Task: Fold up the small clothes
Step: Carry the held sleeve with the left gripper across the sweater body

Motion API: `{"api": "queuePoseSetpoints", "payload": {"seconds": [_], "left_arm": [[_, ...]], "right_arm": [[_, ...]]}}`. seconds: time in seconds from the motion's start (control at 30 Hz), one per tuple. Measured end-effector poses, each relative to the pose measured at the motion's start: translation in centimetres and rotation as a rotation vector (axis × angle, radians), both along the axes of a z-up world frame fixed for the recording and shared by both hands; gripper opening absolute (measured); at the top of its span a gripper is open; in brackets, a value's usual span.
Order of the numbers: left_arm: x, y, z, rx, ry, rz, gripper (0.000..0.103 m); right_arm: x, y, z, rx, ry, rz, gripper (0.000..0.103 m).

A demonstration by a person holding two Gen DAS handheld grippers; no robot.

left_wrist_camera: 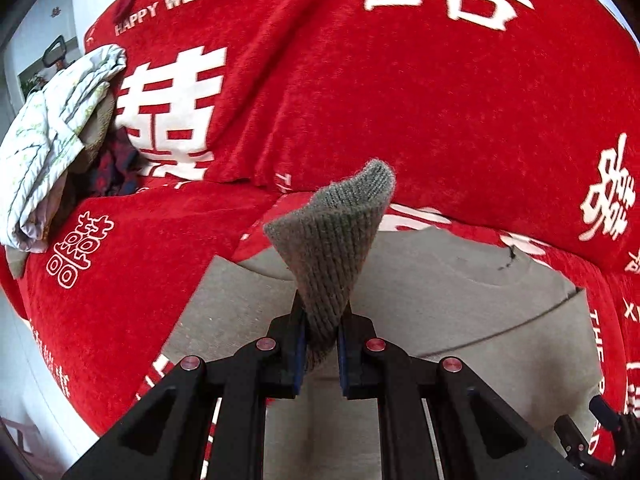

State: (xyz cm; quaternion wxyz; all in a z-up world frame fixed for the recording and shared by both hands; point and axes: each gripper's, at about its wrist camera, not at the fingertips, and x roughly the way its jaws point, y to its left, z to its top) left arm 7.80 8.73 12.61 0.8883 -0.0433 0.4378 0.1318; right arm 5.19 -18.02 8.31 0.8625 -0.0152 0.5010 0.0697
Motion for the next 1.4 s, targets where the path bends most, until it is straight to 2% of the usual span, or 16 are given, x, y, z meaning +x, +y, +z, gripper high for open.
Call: {"api": "queuePoseSetpoints", "payload": {"seconds": [0.17, 0.67, 0.9, 1.4], "left_arm": [[0.4, -2.6, -0.5, 0.026, 0.016, -0.022, 0.014], [1.3, -8.5, -0.1, 0.048, 0.031, -0.081, 0.014], [1.6, -11.8, 0.1, 0.066, 0.037, -0.126, 0.014], [1.7, -20.2, 0.5, 0.084, 0.035, -0.249, 0.014]], "right_arm": [[0.0, -1.2, -0.7, 0.001, 0.027, -0.015, 0.068], [-0.9, -2.0, -0.7, 0.024, 0.016, 0.005, 0.068], [-0.8, -4.5, 0.0, 0.048, -0.008, -0.041, 0.068], [-0.7, -9.6, -0.4, 0.084, -0.021, -0.113, 0.068]]}}
